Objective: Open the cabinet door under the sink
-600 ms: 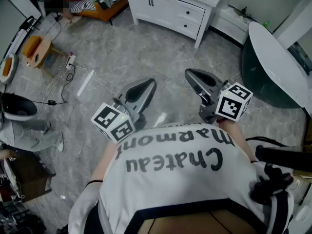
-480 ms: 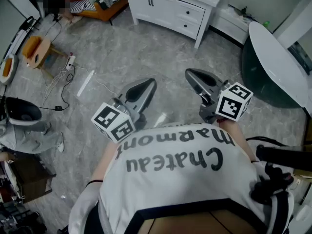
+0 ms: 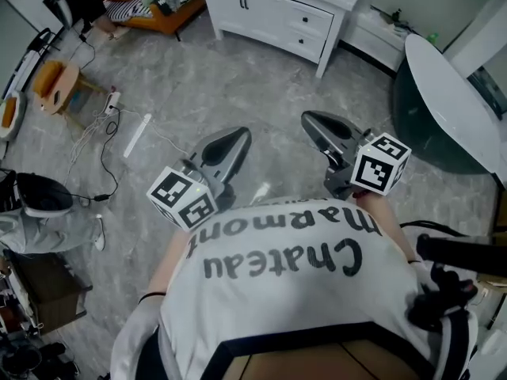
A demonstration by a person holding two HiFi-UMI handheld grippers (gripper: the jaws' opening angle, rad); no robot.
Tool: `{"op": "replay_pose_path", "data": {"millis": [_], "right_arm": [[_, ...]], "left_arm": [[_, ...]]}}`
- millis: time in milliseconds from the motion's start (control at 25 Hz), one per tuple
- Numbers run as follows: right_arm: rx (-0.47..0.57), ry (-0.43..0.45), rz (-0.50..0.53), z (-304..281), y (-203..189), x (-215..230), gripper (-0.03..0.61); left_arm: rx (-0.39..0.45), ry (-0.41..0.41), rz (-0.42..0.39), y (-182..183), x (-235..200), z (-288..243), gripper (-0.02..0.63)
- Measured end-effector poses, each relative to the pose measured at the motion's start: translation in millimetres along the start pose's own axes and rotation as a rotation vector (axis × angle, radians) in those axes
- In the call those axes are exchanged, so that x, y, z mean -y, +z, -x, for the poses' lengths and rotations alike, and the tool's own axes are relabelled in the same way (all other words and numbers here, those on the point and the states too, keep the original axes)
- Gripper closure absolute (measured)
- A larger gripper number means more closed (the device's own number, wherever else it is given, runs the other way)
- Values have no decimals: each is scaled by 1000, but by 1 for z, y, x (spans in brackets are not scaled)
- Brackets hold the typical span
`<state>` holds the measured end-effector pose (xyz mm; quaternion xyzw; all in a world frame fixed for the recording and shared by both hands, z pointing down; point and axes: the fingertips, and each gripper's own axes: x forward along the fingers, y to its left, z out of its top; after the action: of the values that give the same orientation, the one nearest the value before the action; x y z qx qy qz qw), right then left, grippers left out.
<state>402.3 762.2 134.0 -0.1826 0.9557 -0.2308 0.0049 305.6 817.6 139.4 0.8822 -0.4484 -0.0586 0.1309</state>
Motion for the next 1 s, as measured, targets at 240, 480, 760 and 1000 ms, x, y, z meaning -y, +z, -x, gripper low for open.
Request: {"op": "replay_pose_path", "data": {"millis": [240, 480, 760, 1000], "right_arm": [[-21, -1, -36, -33, -9, -2, 567], [-48, -14, -77, -70, -30, -6, 567], [-140, -25, -61, -94, -51, 4, 568], [-150, 46, -84, -136, -39, 30, 567]], "left_arm": [[-6, 31, 8, 2, -31, 21, 606], [54, 89, 99, 5, -71, 39, 606], [30, 124, 161, -8, -97, 43, 606], [79, 183, 210, 5, -139, 27, 606]]}}
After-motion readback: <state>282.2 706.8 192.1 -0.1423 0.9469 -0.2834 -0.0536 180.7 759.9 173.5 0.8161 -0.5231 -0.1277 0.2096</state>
